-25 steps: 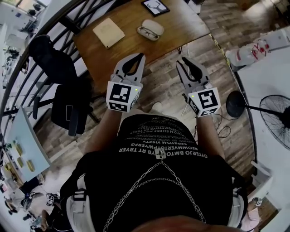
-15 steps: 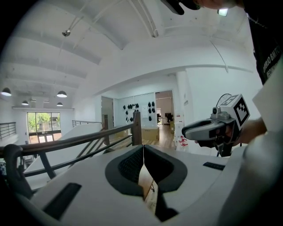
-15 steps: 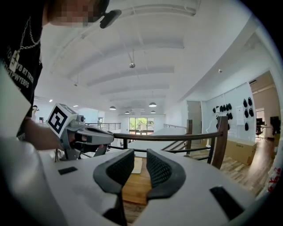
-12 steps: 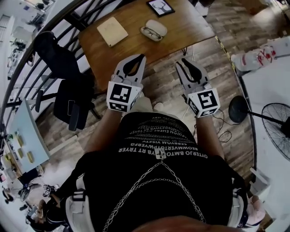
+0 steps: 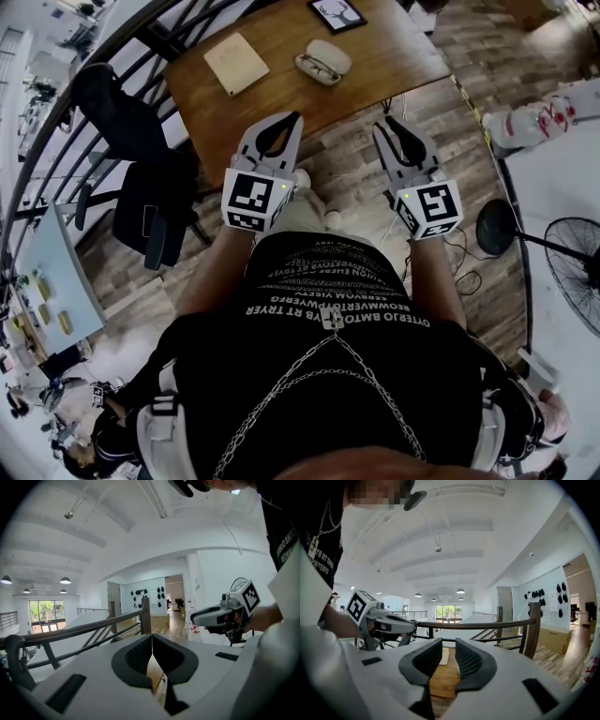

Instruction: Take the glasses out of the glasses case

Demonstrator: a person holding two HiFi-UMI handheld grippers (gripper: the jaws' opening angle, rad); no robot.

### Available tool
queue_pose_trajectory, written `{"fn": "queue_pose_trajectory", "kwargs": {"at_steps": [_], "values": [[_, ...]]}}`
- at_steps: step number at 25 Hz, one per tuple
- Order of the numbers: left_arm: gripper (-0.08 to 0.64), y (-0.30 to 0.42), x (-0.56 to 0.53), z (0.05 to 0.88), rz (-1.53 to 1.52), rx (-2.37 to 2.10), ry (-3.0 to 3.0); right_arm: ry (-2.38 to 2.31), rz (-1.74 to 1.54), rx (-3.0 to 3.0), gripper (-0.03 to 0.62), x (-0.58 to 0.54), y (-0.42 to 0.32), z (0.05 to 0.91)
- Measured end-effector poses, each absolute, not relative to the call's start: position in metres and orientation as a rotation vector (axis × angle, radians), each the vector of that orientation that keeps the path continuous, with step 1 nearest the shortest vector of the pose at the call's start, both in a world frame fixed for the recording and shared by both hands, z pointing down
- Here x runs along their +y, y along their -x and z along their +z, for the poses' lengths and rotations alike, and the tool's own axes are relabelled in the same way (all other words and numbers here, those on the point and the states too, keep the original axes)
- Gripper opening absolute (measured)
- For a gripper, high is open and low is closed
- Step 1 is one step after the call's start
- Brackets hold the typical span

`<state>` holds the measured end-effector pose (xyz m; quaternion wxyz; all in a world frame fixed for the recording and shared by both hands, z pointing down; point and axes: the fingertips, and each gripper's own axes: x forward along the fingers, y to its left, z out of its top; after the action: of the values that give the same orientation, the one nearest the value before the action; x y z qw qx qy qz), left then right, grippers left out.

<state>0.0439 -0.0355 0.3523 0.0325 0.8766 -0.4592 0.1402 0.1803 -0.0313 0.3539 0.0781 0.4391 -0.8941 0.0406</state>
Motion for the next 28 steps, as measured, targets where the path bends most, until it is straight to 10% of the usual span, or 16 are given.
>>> {"fn": "queue_pose_trajectory", "kwargs": {"at_steps": [28], "values": [[0.029, 0.002, -0.135, 0.36, 0.438, -1.371, -2.666, -1.258, 0.176, -2.652, 0.083, -0.131, -0.123, 0.361]]}}
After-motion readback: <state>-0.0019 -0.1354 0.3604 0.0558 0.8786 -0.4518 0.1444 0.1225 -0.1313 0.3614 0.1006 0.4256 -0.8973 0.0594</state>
